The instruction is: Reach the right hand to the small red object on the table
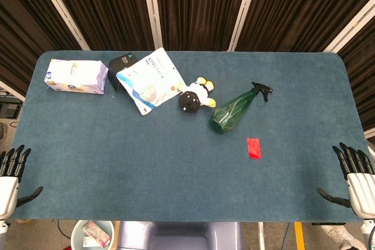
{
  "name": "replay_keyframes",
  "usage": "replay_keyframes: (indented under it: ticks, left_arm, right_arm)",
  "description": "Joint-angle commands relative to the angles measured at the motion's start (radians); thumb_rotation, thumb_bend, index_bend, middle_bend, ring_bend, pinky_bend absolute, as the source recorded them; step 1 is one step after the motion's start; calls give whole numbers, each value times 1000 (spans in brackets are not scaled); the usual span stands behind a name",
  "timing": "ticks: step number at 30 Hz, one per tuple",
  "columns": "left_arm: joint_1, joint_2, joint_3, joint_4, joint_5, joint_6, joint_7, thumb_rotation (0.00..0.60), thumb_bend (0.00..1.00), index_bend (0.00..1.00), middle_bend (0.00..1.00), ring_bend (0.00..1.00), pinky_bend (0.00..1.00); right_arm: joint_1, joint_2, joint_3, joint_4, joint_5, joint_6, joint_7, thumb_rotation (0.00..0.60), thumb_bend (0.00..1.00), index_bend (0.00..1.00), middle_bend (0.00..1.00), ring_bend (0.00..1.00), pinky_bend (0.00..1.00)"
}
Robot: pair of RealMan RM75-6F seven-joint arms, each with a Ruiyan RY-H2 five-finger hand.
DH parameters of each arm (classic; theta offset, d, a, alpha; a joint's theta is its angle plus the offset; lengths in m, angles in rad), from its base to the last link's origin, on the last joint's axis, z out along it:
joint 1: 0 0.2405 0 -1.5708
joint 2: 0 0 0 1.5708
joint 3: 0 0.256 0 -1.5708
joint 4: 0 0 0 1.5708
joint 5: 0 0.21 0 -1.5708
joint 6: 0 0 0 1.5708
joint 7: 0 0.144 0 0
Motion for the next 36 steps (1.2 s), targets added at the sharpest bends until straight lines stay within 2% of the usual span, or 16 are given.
replay_keyframes:
  ticks: [1,7,9,11,15,19,23,28,36]
  left_arm:
    - [0,-2,-2,2,1,1,2,600,38,0,0,0,0]
    - [1,-7,-5,4,10,7,-2,600,39,0,0,0,0]
    - [2,-7,-3,3,17,13,-6,600,41,0,0,0,0]
    - [3,-7,-2,3,24,18,-10,600,41,0,0,0,0]
    - [3,-9,-2,9,40,33,-18,600,39,0,0,0,0]
    - [5,-13,-7,19,54,53,-18,600,40,0,0,0,0]
    - [8,-19,-11,30,60,67,-13,600,40,0,0,0,0]
    - [8,-24,-22,39,46,63,-21,600,44,0,0,0,0]
    - [0,-34,-25,45,32,30,-14,600,58,0,0,0,0]
  right_arm:
    - [-2,0,-1,1,-2,3,0,600,98,0,0,0,0]
    - [-2,-4,-4,1,-5,0,-8,600,98,4,0,0,0]
    - [1,-6,-7,-1,-9,-5,-10,600,98,34,0,0,0]
    - [4,-10,-9,-1,-16,-9,-7,600,95,110,0,0,0]
    - [19,-76,2,40,-48,8,-31,600,74,406,0,0,0]
    - [38,-207,16,138,-93,42,-55,600,94,536,0,0,0]
    - [59,-307,16,231,-111,35,-53,600,158,578,0,0,0]
    - [85,-406,35,319,-96,13,-55,600,236,584,0,0,0]
    - [147,-537,70,421,-43,-78,-80,600,266,573,0,0,0]
